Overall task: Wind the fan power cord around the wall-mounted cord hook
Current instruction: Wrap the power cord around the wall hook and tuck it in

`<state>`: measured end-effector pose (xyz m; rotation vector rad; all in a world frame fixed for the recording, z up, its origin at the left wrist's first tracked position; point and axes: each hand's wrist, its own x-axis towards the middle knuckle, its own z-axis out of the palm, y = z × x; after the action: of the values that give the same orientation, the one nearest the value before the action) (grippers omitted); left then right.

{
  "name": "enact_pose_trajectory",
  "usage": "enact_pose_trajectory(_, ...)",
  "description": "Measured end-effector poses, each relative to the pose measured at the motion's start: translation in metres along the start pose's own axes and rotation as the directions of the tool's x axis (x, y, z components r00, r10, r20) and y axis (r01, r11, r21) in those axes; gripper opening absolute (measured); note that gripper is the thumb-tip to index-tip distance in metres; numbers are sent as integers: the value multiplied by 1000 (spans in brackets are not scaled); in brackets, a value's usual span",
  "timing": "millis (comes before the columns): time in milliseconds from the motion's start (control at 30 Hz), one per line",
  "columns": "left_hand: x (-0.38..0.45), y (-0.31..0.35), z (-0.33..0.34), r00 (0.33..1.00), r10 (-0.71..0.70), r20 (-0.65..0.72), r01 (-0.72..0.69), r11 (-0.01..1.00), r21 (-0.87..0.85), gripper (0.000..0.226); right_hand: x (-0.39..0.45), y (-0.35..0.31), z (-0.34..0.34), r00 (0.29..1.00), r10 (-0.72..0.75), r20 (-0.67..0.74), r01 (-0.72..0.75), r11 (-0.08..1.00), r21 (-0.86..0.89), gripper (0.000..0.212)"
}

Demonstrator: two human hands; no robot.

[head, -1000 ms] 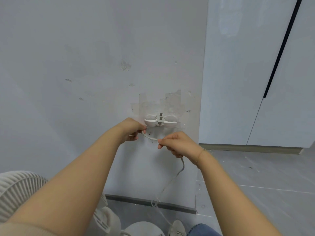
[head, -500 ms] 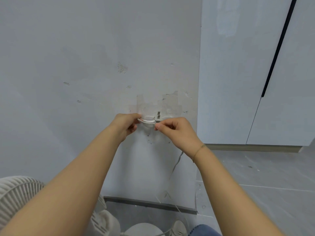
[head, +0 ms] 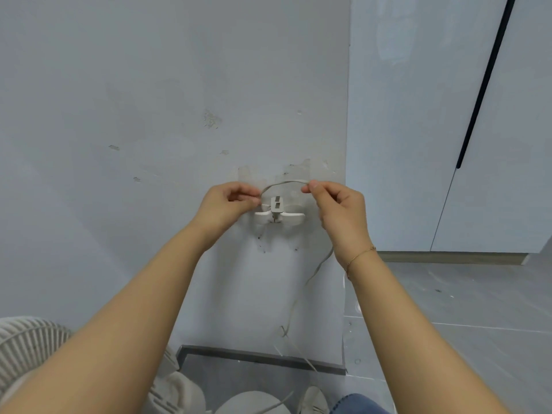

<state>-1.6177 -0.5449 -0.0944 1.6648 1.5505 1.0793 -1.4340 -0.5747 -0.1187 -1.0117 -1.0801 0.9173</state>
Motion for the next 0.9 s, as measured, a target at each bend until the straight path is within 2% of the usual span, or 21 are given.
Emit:
enact_pose_trajectory(167, 2, -10, 4, 997, 69, 46, -76, 978, 194, 16, 5, 4, -8, 987, 57, -148, -42, 994, 105, 21)
enact_pose_trajectory(267, 2, -9, 6, 995, 76, 64, -87, 979, 185, 15, 6, 9, -10, 975, 92, -203, -63, 987, 147, 22)
enact_pose_trajectory(467, 4, -9, 10, 993, 108, 50, -117, 967, 226, 5, 7, 19, -8, 966, 141, -216, -106, 981, 165, 25)
enact_pose_trajectory(667, 7, -11, 8, 979, 183, 93, -205, 893, 402, 7, 9, 31, -10, 963, 138, -233, -121, 989, 84, 27)
enact_pose_trajectory(800, 7, -8, 8, 972, 204, 119, -236, 806, 543, 7, 9, 36, -10, 971, 89, -223, -97, 995, -26, 22)
enact_pose_trajectory(900, 6, -4, 7, 976, 178, 128, -219, 778, 588, 8, 7, 37, -10, 978, 8, -206, -39, 989, -145, 18)
